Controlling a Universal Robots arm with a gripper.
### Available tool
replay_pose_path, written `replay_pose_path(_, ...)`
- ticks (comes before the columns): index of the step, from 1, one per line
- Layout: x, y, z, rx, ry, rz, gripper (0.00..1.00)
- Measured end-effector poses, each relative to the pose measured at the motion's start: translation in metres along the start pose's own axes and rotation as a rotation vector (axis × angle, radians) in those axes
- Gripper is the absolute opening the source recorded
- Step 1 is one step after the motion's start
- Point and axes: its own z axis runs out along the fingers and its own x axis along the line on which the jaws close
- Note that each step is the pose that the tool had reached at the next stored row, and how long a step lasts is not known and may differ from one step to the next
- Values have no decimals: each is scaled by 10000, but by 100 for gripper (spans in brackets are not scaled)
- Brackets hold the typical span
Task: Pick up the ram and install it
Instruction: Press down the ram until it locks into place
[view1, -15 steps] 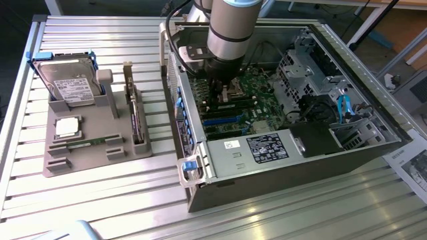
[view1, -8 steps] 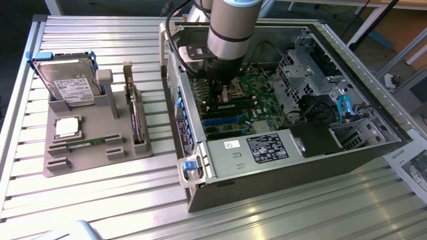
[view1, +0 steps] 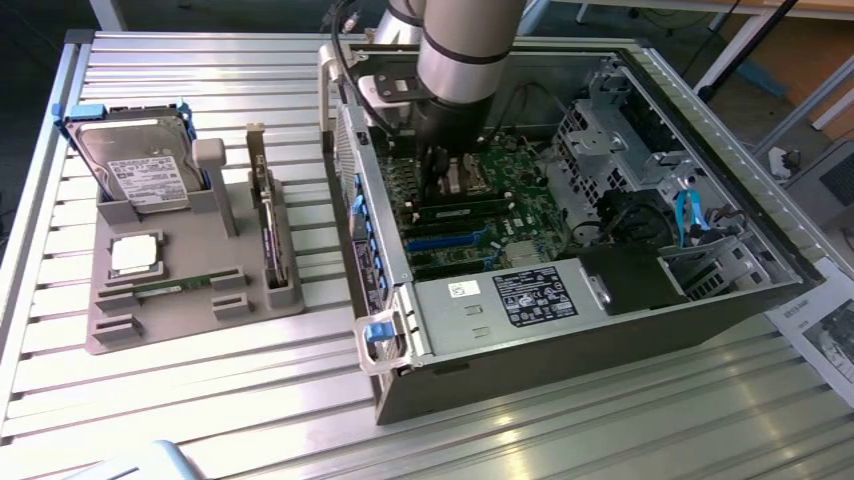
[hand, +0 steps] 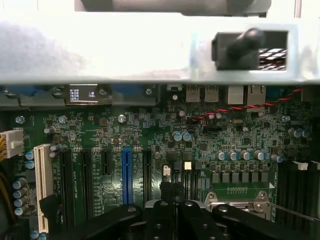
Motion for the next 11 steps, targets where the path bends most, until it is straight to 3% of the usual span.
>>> replay_pose_path(3, -10, -5, -95, 0, 4, 0, 10)
replay_pose_path(5, -25, -12, -230, 0, 9, 0, 10)
replay_pose_path(11, -42, -26, -485, 0, 13, -1, 10)
